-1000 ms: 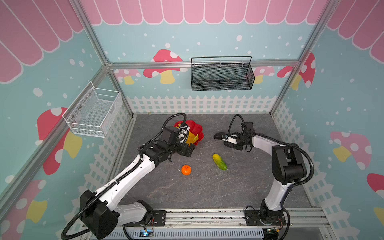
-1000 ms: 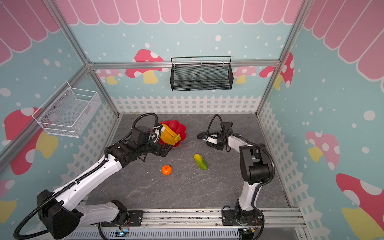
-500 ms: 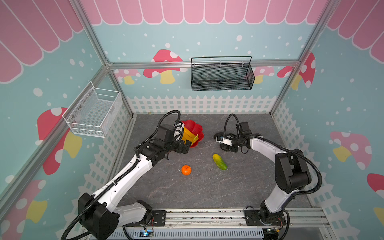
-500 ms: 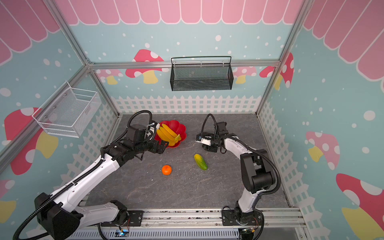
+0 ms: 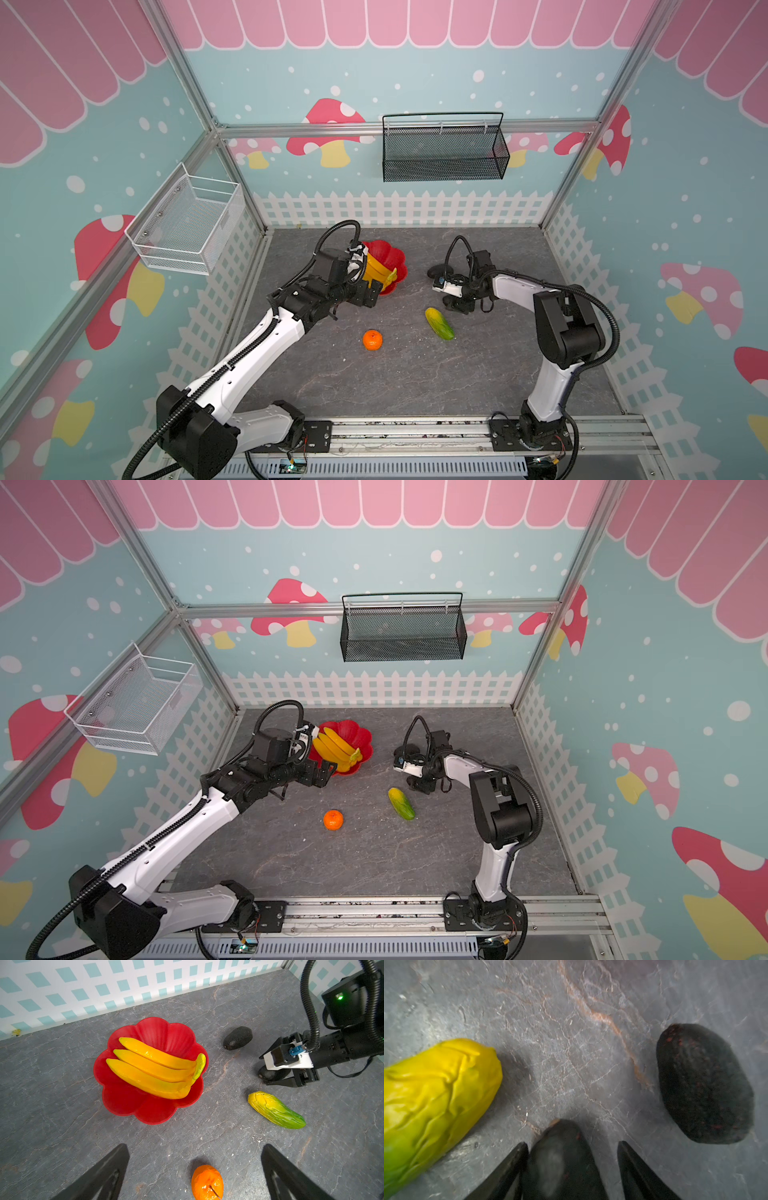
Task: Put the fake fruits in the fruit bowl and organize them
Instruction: 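Close the right gripper on the dark avocado and lift it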
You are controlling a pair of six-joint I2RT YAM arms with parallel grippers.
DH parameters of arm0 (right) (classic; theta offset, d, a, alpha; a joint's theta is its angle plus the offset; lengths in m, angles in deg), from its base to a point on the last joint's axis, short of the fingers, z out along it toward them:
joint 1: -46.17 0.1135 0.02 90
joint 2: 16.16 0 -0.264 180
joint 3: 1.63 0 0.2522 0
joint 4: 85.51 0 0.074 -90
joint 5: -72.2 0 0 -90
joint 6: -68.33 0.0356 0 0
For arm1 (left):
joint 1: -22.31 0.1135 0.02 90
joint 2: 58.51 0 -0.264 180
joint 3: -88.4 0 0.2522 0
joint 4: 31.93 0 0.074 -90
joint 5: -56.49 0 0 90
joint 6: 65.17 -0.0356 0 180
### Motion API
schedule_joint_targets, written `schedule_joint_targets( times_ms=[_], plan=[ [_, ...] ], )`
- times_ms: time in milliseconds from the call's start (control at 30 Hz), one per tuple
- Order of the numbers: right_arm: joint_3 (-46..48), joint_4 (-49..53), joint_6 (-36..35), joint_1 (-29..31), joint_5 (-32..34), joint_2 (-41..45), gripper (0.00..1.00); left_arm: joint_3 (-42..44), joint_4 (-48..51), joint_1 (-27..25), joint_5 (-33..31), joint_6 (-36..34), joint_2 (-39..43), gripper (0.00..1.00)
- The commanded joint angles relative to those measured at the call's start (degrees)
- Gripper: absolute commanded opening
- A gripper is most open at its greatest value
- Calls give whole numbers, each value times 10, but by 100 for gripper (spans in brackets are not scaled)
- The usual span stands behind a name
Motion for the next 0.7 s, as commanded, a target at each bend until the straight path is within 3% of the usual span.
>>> schedule_joint_targets(
  times_ms=[0, 167, 300, 467, 567, 667],
  plan=[
    [-11, 10, -9, -1, -10, -6, 60, 6, -1, 2, -4, 0, 3, 99],
    [-13, 15, -7, -2, -15, 12, 47, 4, 1, 2, -5, 1, 2, 99],
    [-30, 30, 6, -7, -30, 21, 32, 3, 3, 2, -8, 1, 1, 99],
    [-33, 13, 17, -6, -80, 61, 28, 3, 4, 3, -12, 2, 0, 99],
    [-37, -61, 77, 5, -143, 96, 29, 2, 3, 11, -13, 4, -2, 99],
    [-90, -137, 182, 17, -187, 70, 20, -2, 2, 33, 6, 15, -4, 99]
  ],
)
